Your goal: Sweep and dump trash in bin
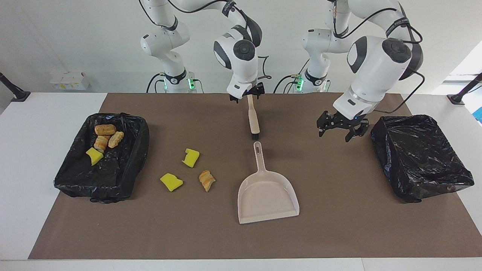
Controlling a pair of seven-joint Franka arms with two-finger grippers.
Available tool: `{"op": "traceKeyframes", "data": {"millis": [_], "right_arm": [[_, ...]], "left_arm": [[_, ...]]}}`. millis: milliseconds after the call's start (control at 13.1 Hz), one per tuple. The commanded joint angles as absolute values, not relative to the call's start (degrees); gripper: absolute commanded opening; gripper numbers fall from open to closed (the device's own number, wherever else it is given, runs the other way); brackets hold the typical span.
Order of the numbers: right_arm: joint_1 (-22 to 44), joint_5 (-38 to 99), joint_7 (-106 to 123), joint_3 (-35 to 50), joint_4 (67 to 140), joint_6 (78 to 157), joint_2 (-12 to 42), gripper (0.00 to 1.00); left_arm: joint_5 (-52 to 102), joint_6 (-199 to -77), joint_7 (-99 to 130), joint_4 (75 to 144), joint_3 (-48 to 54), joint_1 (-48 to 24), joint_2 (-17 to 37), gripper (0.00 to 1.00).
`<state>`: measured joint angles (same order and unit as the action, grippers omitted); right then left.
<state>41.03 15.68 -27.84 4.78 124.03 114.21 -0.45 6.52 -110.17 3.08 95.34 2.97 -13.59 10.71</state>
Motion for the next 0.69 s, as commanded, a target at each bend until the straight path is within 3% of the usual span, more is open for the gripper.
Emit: {"op": "traceKeyframes", "data": {"millis": [0, 382, 611], "right_arm": [[44.37, 17.23, -30.4, 4.66, 129.63, 119.51, -2.82, 1.0], [45.18, 17.14, -29.62, 4.66, 131.92, 124.98, -0.26, 1.0], [47.27, 17.23, -30.23, 4.66, 131.92, 129.36, 1.66, 0.89]], "left_arm": [[5.99, -113.54, 10.08, 90.72, 2.2, -20.02, 17.03, 1.0], [3.18, -124.61, 26.51, 90.09, 2.11, -28.38, 23.2, 1.0], [2.11, -124.89, 32.4, 90.35, 1.93, -31.46, 23.99, 1.0]]}}
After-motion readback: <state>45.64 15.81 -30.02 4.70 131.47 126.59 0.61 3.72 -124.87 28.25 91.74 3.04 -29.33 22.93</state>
